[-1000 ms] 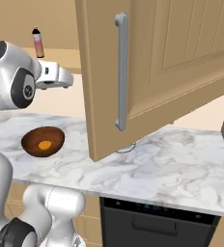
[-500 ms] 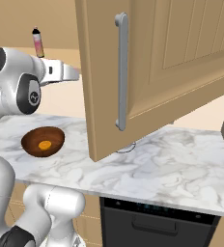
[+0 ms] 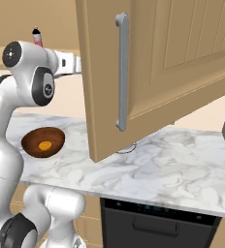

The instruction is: Open the cabinet. Pick the orange and apple from the cabinet and place them into the bowl. Then close the cabinet.

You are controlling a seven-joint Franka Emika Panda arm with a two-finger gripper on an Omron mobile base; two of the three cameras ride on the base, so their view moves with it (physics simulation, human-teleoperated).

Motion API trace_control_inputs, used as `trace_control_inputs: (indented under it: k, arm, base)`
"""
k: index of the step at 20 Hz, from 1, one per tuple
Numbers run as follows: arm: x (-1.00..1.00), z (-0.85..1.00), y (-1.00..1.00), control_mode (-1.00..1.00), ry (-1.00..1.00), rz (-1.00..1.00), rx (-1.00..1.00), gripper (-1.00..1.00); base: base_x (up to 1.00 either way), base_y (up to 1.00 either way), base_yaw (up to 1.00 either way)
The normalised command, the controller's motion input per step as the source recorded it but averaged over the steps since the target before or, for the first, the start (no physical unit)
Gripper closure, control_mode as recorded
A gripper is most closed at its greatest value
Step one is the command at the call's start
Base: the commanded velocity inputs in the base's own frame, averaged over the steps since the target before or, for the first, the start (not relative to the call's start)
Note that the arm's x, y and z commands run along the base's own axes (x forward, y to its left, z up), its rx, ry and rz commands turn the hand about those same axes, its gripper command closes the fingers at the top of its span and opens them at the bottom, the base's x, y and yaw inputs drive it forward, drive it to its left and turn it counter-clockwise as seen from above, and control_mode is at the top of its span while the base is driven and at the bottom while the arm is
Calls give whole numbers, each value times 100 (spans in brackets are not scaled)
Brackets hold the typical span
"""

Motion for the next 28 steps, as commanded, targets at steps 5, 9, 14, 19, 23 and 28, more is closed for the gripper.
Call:
trace_control_inputs:
  k: [5, 9, 14, 19, 23, 28]
  arm:
    - [69, 2, -13, -100, 0, 0, 0, -100]
    - [70, 0, -1, -100, 0, 0, 0, -100]
    - [58, 0, -7, -100, 0, 0, 0, -100]
    - [43, 0, -17, -100, 0, 0, 0, -100]
    - [39, 0, -6, -100, 0, 0, 0, -100]
    - [31, 0, 0, -100, 0, 0, 0, -100]
  base:
    - [0, 0, 0]
    - [0, 0, 0]
    - [0, 0, 0]
    - [0, 0, 0]
    - [0, 0, 0]
    - [0, 0, 0]
